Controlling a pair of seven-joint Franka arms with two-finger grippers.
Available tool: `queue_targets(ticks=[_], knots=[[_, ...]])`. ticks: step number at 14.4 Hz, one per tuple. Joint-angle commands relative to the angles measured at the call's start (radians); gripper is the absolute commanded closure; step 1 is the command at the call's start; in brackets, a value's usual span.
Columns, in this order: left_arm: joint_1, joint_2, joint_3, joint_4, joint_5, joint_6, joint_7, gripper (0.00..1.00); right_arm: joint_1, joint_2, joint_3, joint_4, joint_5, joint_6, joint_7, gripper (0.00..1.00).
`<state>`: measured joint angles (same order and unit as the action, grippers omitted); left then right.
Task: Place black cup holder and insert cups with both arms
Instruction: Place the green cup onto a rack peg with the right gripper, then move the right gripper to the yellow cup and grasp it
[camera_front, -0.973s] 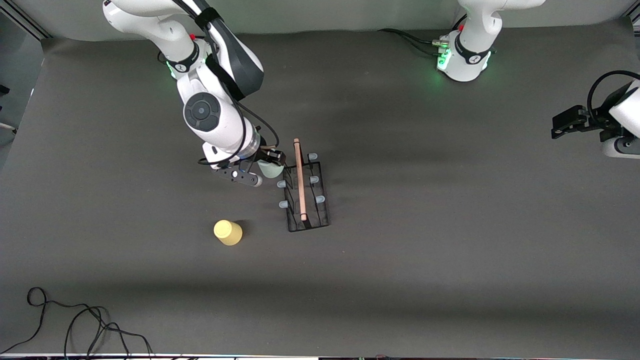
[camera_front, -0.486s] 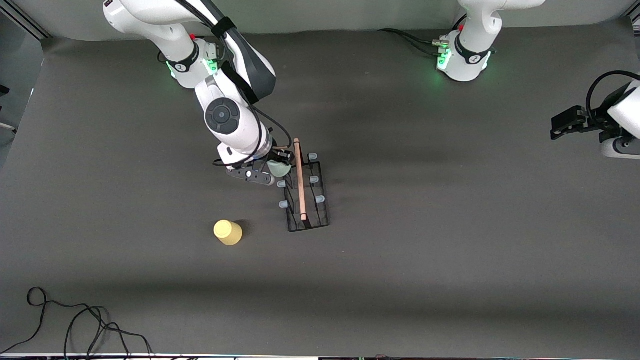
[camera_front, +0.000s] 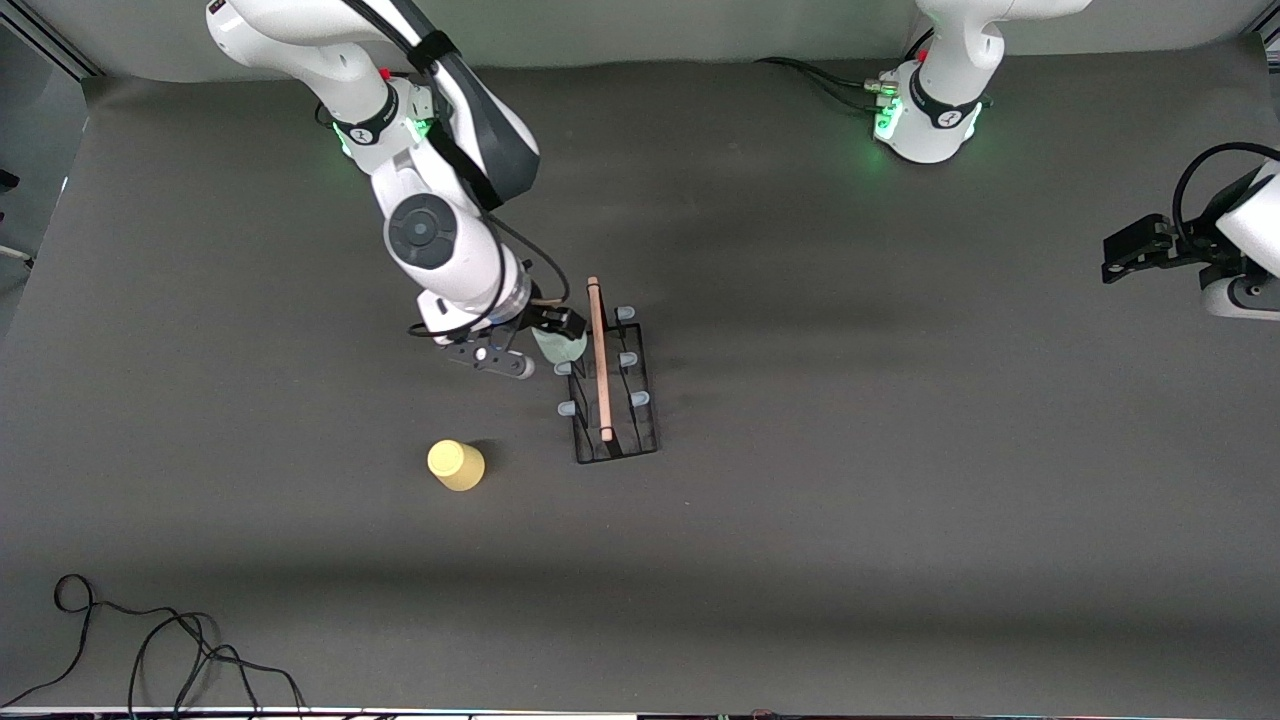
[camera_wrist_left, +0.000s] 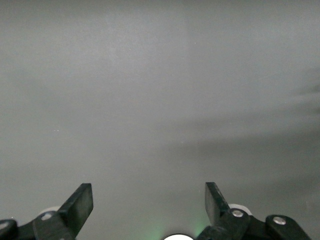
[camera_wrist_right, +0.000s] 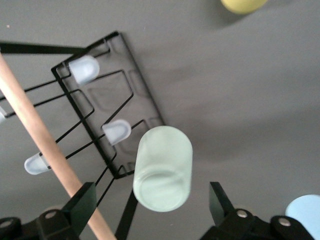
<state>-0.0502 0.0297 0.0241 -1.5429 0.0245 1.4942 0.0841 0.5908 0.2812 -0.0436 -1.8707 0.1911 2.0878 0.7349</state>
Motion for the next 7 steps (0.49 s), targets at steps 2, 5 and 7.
queue_targets(ticks=[2,5,7], knots=[[-0.008,0.007,0.007,0.014,0.011,0.005,0.014,0.0,-0.002,0.003,-0.154,0.062,-0.022,-0.091,-0.271,0.0],[-0.007,0.006,0.007,0.014,0.006,0.009,0.016,0.0,-0.023,0.052,-0.217,0.071,-0.012,-0.037,-0.412,0.0],[-0.005,0.007,0.007,0.013,0.005,0.009,0.014,0.0,-0.071,0.101,-0.217,0.074,-0.006,0.041,-0.475,0.0]])
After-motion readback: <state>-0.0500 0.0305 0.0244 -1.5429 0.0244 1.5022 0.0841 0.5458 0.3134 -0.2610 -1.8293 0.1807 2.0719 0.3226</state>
